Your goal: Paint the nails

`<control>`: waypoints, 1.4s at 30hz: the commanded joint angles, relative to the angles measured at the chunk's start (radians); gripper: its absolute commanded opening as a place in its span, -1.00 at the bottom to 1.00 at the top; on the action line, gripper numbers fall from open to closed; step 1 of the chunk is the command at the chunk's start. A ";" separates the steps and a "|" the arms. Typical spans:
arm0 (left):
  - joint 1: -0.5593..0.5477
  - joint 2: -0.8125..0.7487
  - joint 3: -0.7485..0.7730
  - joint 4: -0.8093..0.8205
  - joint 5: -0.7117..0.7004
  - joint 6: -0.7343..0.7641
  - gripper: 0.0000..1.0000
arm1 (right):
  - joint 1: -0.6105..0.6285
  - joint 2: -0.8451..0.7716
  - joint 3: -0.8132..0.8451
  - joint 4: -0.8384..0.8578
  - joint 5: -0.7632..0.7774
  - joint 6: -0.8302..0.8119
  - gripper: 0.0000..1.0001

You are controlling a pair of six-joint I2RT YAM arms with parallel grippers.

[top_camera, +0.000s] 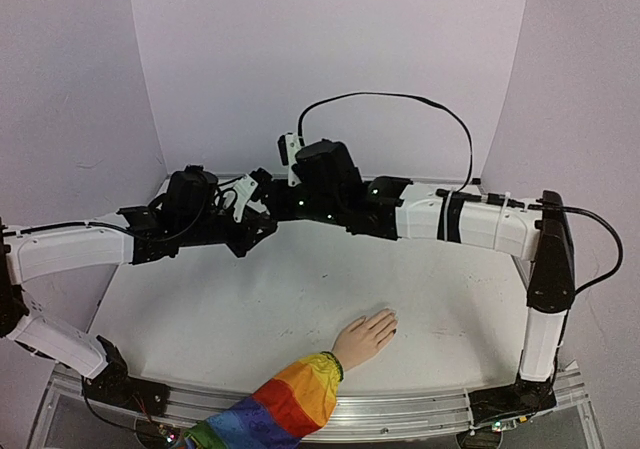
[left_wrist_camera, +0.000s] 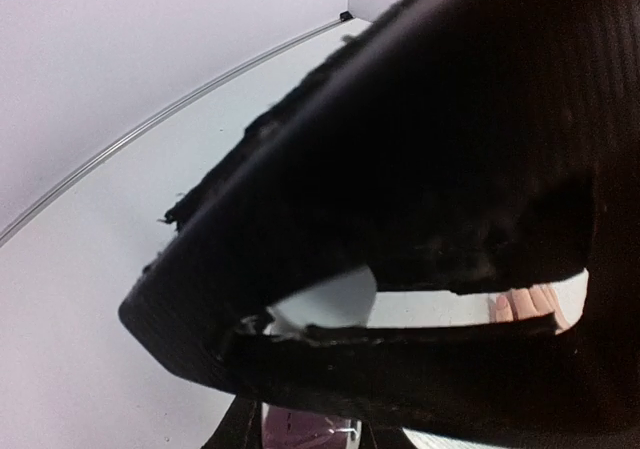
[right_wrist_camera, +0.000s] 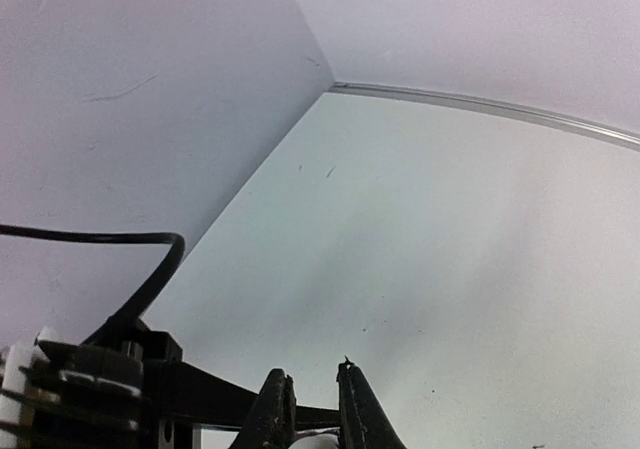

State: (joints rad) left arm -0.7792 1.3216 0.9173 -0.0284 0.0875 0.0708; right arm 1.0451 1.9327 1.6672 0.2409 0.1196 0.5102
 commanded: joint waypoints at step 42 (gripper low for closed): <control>0.016 0.120 0.197 0.165 0.977 -0.120 -1.00 | -0.231 -0.312 -0.324 0.300 -1.052 -0.150 0.10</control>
State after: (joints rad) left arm -0.7609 1.4433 1.0622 0.0799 1.0176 -0.0418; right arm 0.7948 1.5963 1.2800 0.4698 -0.8543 0.3637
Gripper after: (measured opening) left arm 0.212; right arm 0.563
